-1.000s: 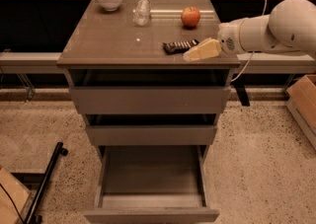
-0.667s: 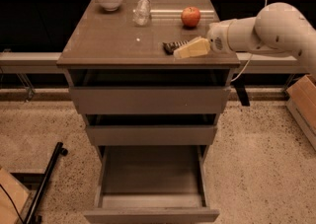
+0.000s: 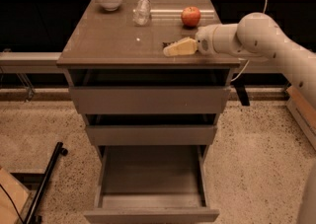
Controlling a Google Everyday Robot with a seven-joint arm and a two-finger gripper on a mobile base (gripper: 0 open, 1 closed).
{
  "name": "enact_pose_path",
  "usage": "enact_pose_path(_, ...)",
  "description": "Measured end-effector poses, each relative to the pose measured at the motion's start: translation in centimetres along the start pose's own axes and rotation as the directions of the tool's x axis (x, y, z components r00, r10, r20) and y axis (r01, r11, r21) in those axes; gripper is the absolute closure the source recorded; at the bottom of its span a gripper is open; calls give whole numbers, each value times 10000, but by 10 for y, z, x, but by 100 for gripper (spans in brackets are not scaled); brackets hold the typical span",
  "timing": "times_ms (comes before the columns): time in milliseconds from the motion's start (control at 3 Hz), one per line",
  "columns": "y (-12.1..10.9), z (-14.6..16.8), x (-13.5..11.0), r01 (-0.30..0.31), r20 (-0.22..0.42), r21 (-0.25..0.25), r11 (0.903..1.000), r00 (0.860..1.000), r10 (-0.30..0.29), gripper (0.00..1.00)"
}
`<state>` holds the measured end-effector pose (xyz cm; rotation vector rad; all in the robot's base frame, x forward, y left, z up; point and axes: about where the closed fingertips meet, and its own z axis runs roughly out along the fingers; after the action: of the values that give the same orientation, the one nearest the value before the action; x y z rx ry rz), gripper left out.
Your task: Place rxbar chocolate into bottom drawer
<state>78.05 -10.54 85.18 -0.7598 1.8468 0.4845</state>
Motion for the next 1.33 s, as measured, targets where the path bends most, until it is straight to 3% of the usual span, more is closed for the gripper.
enact_pose_path(333,-11,17,14,-464,13,116,9989,9989,464,0)
enact_pose_path(667,-17,24,24,-589,-52,206,9980,9982,591,17)
enact_pose_path(1000,-18,22,27,-584,-12,340,9977,9983,584,40)
enact_pose_path(1333,-17,9,26,-477,101,561,9973,9988,472,69)
